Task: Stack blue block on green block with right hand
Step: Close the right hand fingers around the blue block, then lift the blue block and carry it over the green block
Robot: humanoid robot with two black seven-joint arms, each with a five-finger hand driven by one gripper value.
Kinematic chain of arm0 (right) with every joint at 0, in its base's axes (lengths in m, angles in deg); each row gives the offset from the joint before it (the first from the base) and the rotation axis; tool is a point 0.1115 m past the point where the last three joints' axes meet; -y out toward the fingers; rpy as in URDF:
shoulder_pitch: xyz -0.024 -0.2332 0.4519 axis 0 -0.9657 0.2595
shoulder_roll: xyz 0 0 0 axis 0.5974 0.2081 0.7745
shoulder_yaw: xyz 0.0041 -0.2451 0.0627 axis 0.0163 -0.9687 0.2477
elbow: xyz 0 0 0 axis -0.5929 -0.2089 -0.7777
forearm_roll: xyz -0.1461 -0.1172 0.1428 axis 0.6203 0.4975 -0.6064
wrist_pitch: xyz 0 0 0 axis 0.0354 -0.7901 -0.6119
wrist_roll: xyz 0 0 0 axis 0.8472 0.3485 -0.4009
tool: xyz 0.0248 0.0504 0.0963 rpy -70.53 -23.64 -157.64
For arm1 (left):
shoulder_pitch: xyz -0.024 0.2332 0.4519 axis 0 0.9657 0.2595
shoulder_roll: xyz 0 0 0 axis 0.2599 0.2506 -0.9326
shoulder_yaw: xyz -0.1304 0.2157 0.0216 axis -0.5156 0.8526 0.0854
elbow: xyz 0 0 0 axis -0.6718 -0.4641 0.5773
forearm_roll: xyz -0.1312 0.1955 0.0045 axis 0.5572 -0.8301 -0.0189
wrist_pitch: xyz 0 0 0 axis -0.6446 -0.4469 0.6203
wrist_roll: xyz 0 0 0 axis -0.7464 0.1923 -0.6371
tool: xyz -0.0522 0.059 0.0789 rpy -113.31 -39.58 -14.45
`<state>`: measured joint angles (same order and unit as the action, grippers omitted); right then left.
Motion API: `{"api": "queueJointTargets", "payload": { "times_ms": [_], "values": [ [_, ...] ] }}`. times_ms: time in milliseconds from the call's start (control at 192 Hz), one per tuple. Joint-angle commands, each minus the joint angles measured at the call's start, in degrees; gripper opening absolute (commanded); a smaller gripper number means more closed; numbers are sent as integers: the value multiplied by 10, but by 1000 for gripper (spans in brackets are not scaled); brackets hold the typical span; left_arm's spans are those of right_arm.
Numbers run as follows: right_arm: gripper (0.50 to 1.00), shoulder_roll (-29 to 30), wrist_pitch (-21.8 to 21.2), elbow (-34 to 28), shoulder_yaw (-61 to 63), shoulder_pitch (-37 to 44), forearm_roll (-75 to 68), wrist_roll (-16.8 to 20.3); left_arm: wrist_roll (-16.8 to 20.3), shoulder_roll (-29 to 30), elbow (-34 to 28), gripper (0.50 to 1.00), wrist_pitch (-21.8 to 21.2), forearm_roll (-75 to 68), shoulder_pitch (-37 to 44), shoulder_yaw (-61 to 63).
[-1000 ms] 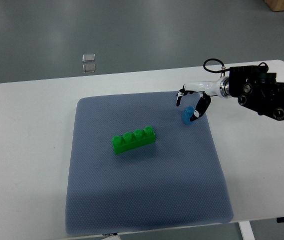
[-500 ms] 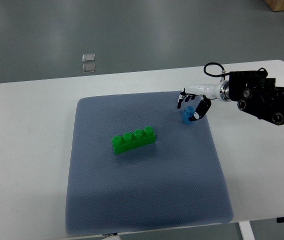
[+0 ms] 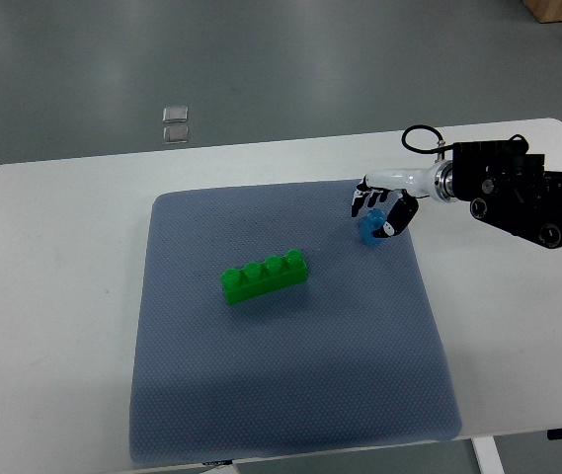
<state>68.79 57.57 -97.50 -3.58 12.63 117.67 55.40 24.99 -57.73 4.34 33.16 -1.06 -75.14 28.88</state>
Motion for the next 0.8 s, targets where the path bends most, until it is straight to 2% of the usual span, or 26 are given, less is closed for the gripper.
{"api": "queueJointTargets", "payload": {
  "times_ms": [0, 151, 276, 323, 375, 380, 432, 599, 667, 771, 776, 797],
  "values": [
    [758, 0, 0, 0, 0, -2, 0, 0, 0, 0, 0, 1000, 0, 0, -1, 0],
    [754, 0, -1, 0, -1, -3, 0, 0, 0, 0, 0, 1000, 0, 0, 0, 0],
    [725, -1, -1, 0, -1, -3, 4, -1, 0, 0, -1, 1000, 0, 0, -1, 0],
    [689, -1, -1, 0, -2, -3, 9, -1, 0, 0, -1, 1000, 0, 0, 0, 0],
    [688, -1, -1, 0, -2, -3, 9, -1, 0, 0, -1, 1000, 0, 0, 0, 0],
    [674, -1, -1, 0, -2, -4, 13, -2, 0, 0, 0, 1000, 0, 0, 0, 0],
    [658, -1, -1, 0, -2, -5, 15, -3, 0, 0, 0, 1000, 0, 0, 0, 0],
    [650, -1, -1, -1, -2, -5, 16, -3, 0, 0, -1, 1000, 0, 0, 0, 0],
    [617, -2, -1, -2, -2, -4, 16, -4, 0, 0, -1, 1000, 0, 0, 0, 0],
    [609, -3, 0, -2, -1, -4, 16, -5, 0, 0, -1, 1000, 0, 0, 0, 0],
    [580, -4, 0, -2, -1, -3, 16, -6, 0, 0, -1, 1000, 0, 0, 0, 0],
    [576, -4, 0, -3, -1, -2, 16, -8, 0, 0, -1, 1000, 0, 0, 0, 0]
  ]
}}
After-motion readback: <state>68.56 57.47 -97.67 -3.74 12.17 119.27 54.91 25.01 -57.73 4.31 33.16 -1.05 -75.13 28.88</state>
